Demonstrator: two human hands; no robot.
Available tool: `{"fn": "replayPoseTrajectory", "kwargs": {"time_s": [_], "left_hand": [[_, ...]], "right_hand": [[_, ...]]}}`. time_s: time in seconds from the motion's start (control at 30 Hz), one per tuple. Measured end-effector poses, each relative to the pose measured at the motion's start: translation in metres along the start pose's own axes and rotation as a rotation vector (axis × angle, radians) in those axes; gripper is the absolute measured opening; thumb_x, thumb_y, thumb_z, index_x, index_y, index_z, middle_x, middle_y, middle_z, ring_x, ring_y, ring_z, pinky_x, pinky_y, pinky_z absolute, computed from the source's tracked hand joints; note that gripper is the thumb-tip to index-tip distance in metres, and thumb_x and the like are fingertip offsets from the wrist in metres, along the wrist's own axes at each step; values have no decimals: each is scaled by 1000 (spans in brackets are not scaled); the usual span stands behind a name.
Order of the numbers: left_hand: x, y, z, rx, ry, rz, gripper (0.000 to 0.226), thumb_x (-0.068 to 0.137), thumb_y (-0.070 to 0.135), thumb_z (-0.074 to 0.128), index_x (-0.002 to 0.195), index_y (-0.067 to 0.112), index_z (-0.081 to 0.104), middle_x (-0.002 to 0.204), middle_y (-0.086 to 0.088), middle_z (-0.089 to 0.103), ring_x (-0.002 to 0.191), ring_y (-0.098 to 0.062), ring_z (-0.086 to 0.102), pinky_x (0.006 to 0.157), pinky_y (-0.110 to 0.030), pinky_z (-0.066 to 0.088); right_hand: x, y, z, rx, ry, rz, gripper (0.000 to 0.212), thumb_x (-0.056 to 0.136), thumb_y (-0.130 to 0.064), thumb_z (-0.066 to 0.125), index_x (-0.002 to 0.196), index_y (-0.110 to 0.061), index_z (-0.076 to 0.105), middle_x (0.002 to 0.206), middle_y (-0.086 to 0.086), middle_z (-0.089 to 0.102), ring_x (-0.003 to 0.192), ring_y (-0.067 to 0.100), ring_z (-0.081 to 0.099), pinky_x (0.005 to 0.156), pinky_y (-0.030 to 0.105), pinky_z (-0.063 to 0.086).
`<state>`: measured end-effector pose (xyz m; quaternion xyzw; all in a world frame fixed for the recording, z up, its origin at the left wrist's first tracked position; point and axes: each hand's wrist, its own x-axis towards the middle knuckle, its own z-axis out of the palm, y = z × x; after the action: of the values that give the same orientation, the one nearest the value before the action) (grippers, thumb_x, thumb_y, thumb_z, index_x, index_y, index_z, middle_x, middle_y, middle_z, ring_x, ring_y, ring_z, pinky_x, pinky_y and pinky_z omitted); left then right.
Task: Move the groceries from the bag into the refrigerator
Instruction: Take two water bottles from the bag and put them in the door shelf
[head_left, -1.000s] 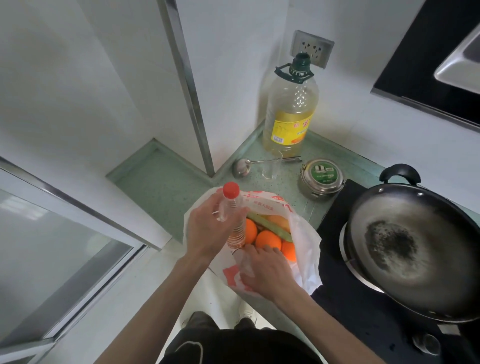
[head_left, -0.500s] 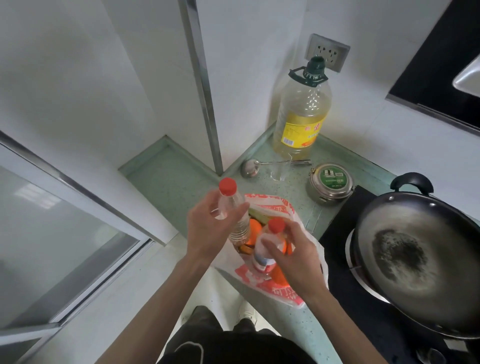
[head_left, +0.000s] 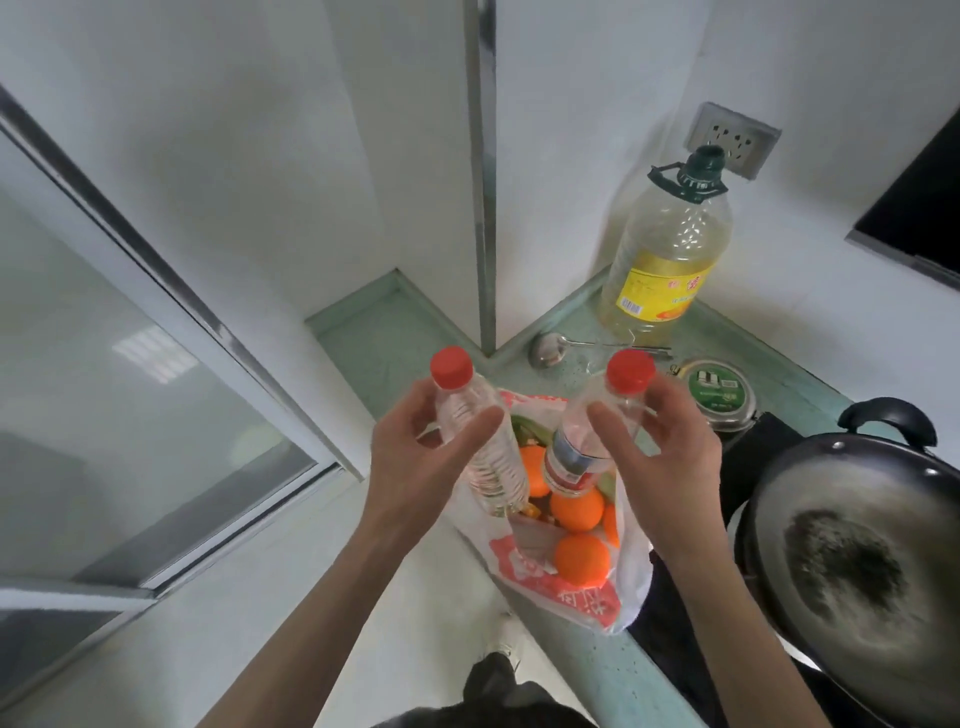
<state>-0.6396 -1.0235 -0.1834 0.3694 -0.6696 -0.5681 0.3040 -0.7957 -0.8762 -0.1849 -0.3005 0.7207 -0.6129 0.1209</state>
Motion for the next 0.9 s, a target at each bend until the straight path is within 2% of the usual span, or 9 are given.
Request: {"fn": "replayPoseTrajectory", "kwargs": {"time_s": [0.1, 0.23, 0.33, 0.37, 0.43, 0.53, 0.7, 0.8, 0.9], "left_hand": [[-15, 16, -16, -39, 50, 31, 51, 70, 46, 81, 115, 30, 64, 104, 16, 76, 99, -5, 74, 82, -23, 60], [-47, 33, -43, -51, 136, 66, 50, 74, 44, 89, 113, 22, 67, 105, 9, 77, 100, -10, 75, 90, -34, 60], [-83, 46, -69, -82, 225, 89, 38, 76, 32, 88, 108, 21, 70, 101, 7, 78, 95, -10, 75, 84, -27, 60], [-96, 48, -78, -93, 253, 99, 31, 80, 25, 87, 106, 21, 71, 99, 7, 79, 93, -10, 75, 82, -25, 59], [-127, 52, -96, -107, 313, 115, 23, 84, 16, 83, 103, 20, 72, 95, 6, 79, 89, -10, 75, 79, -21, 57], [-177, 56, -120, -137, 426, 131, 20, 83, 25, 78, 103, 22, 73, 91, 6, 78, 84, -8, 74, 74, -18, 55], [-270, 55, -155, -176, 609, 153, 35, 78, 40, 77, 106, 20, 74, 88, 9, 77, 80, -5, 73, 72, -17, 54], [-328, 53, -171, -202, 709, 193, 35, 78, 42, 73, 101, 16, 75, 84, 6, 76, 75, -5, 71, 68, -16, 53], [-384, 50, -182, -217, 780, 204, 22, 80, 40, 75, 95, 24, 77, 83, 6, 75, 76, -6, 70, 70, -18, 53]], "right_hand": [[4, -25, 5, 25, -40, -90, 33, 88, -43, 67, 116, -26, 66, 102, -18, 72, 98, 1, 66, 87, 11, 49], [-3, -57, 18, 58, -134, -191, 19, 100, -36, 61, 113, -25, 66, 102, -7, 72, 96, 12, 68, 81, 29, 56], [-21, -81, 33, 96, -200, -262, 30, 96, -45, 55, 113, -22, 67, 101, -8, 75, 95, 13, 71, 80, 29, 56], [-29, -89, 38, 108, -230, -284, 34, 96, -45, 55, 113, -19, 67, 99, -10, 75, 92, 11, 71, 78, 27, 57], [-49, -102, 50, 125, -305, -325, 32, 96, -42, 57, 110, -15, 66, 88, -21, 71, 81, -1, 66, 71, 13, 50], [-84, -117, 65, 193, -446, -319, 18, 97, -37, 62, 108, -23, 66, 87, -23, 70, 81, -3, 64, 73, 6, 46], [-149, -148, 86, 286, -633, -349, 24, 90, -47, 61, 109, -33, 66, 100, -19, 75, 93, 1, 69, 84, 18, 53], [-191, -164, 99, 332, -738, -386, 26, 91, -53, 64, 109, -34, 68, 102, -8, 76, 98, 17, 72, 86, 37, 57], [-238, -181, 110, 382, -845, -395, 22, 90, -53, 64, 105, -39, 70, 100, -11, 76, 96, 14, 72, 84, 35, 60]]}}
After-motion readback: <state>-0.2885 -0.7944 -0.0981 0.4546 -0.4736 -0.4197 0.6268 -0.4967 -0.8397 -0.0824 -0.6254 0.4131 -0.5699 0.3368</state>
